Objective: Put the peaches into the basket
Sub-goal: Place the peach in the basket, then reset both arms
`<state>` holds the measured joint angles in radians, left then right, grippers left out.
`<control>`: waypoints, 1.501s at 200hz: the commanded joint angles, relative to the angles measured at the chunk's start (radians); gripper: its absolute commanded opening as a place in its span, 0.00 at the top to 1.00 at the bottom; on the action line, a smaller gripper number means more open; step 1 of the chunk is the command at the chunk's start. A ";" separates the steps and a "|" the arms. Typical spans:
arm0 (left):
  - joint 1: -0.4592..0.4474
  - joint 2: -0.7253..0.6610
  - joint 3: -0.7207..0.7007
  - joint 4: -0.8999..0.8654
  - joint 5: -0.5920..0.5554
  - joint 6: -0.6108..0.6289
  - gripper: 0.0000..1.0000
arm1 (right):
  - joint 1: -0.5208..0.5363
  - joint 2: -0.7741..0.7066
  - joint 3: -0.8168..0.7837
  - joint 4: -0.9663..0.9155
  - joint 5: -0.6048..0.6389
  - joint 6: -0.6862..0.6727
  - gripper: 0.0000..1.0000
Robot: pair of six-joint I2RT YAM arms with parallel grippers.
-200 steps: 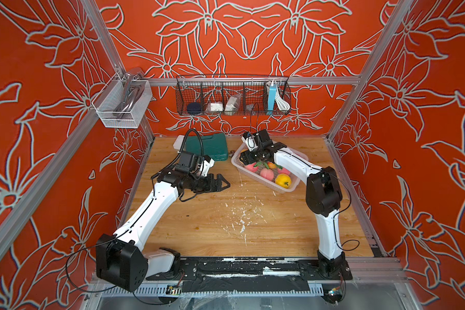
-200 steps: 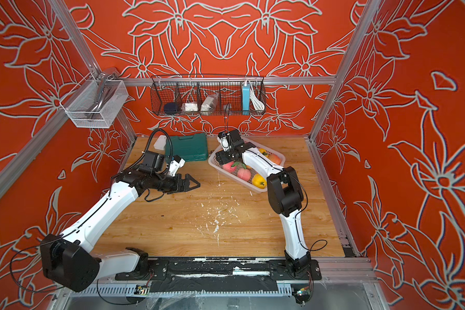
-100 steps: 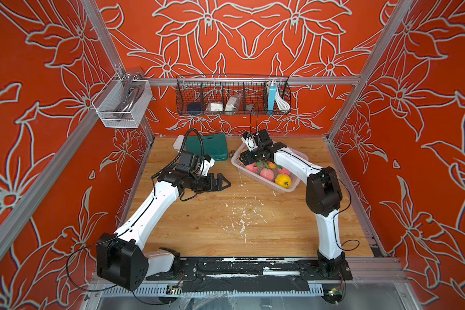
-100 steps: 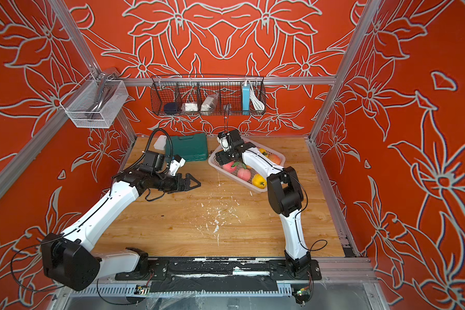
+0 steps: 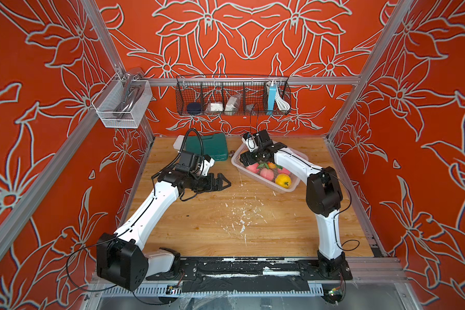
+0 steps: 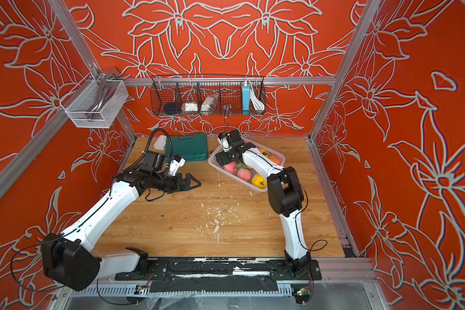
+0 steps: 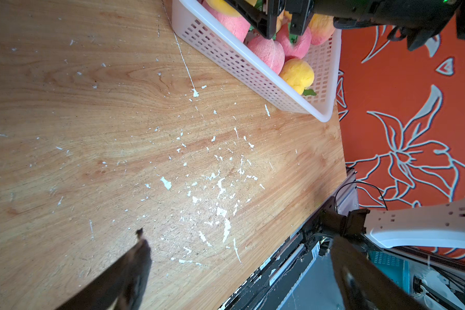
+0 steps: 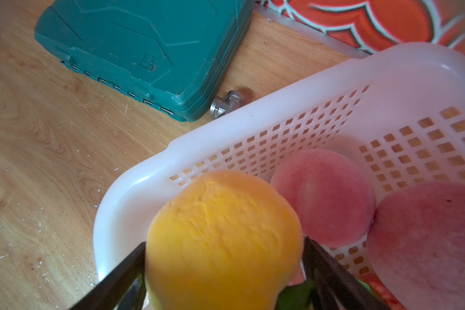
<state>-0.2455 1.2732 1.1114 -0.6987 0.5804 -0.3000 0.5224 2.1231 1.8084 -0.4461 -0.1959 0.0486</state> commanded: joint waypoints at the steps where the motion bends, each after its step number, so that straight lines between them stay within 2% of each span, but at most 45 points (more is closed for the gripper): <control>1: 0.005 -0.024 0.001 -0.007 0.002 0.007 0.02 | 0.002 -0.048 -0.016 -0.023 0.024 -0.010 0.08; 91: 0.005 -0.055 0.001 -0.050 -0.039 0.035 0.02 | 0.007 -0.188 -0.105 -0.012 0.026 0.001 0.07; 123: 0.005 -0.077 0.001 -0.061 -0.043 0.032 0.02 | 0.010 -0.285 -0.176 -0.006 0.030 0.006 0.07; 159: 0.005 -0.118 -0.011 -0.074 -0.069 0.030 0.02 | 0.011 -0.459 -0.344 0.008 0.068 0.004 0.07; 194: 0.011 -0.175 -0.031 -0.074 -0.177 0.014 0.02 | 0.002 -0.685 -0.572 0.021 0.150 0.011 0.06; 218: 0.012 -0.235 -0.053 -0.040 -0.243 -0.005 0.01 | -0.027 -0.876 -0.760 0.076 0.197 0.031 0.01; 255: 0.015 -0.348 -0.112 0.031 -0.437 -0.102 0.01 | -0.105 -1.105 -1.020 0.206 0.308 0.043 0.01; 267: 0.016 -0.370 -0.149 0.086 -0.461 -0.094 0.02 | -0.128 -1.156 -1.075 0.239 0.362 0.060 0.01; 281: 0.016 -0.405 -0.220 0.178 -0.499 -0.083 0.02 | -0.167 -1.196 -1.125 0.275 0.362 0.061 0.01; 300: 0.017 -0.462 -0.352 0.334 -0.592 -0.073 0.02 | -0.255 -1.164 -1.151 0.298 0.348 0.087 0.01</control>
<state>-0.2352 0.8574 0.8845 -0.5659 0.1352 -0.3695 0.3496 0.9401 0.6853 -0.2363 0.1062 0.0925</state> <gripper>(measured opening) 0.985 0.991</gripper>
